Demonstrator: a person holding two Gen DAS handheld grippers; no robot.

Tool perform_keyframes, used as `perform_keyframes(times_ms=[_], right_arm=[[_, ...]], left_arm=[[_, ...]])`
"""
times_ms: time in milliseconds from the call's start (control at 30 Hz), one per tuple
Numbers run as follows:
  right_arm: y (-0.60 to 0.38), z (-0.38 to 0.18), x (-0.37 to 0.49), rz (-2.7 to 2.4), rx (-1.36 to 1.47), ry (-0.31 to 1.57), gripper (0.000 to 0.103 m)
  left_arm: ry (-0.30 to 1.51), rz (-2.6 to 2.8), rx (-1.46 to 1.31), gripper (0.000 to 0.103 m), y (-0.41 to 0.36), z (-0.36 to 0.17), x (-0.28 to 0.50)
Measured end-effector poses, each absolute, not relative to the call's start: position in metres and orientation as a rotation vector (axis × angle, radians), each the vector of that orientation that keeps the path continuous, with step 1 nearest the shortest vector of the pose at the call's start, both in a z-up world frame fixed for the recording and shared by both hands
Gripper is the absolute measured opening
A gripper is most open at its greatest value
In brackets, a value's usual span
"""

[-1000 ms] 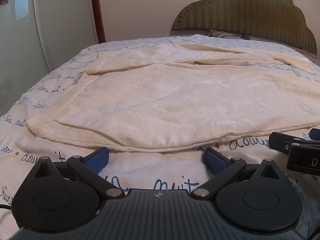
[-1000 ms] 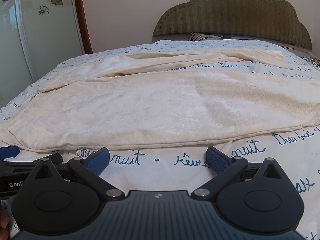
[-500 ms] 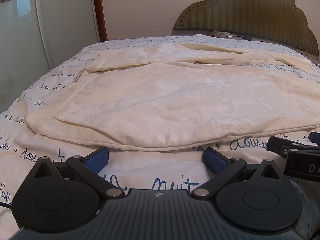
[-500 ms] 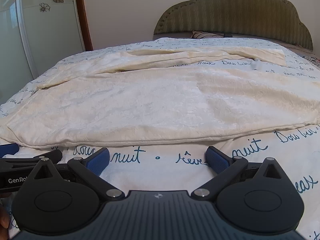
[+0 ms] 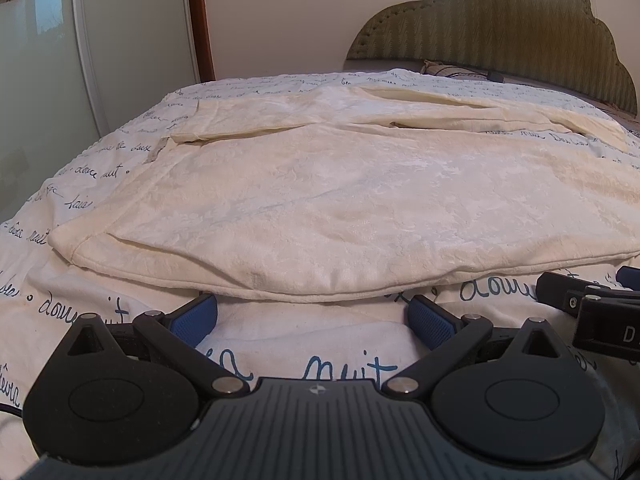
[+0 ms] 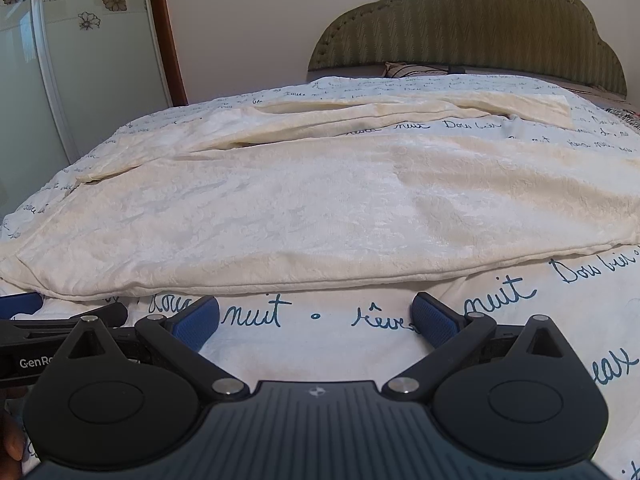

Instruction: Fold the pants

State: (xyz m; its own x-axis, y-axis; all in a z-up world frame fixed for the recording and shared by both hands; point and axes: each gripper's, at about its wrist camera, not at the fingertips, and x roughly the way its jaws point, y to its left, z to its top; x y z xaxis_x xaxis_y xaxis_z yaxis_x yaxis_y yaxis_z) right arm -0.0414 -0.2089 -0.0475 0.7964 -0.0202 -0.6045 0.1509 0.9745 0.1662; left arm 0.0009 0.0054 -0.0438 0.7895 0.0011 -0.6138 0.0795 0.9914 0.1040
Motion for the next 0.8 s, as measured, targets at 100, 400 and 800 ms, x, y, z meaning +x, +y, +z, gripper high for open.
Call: perform_keyframes(times_ms=[100,400,800], right_arm=[[-0.2095,-0.0476,-0.0414,-0.091,0.216,0.641,0.103],[-0.211,-0.0482,-0.0429,-0.089,0.225,0.636,0.103],[-0.2137,-0.046,-0.0424,-0.076,0.242,0.645,0.103]], left_arm=[[0.66,-0.042,0.126,0.103,0.0055,-0.0439,0.001],[0.659,-0.043,0.124,0.103,0.0057,-0.0441,0.0007],[0.651,-0.055,0.12,0.103,0.0083,-0.042,-0.0031]])
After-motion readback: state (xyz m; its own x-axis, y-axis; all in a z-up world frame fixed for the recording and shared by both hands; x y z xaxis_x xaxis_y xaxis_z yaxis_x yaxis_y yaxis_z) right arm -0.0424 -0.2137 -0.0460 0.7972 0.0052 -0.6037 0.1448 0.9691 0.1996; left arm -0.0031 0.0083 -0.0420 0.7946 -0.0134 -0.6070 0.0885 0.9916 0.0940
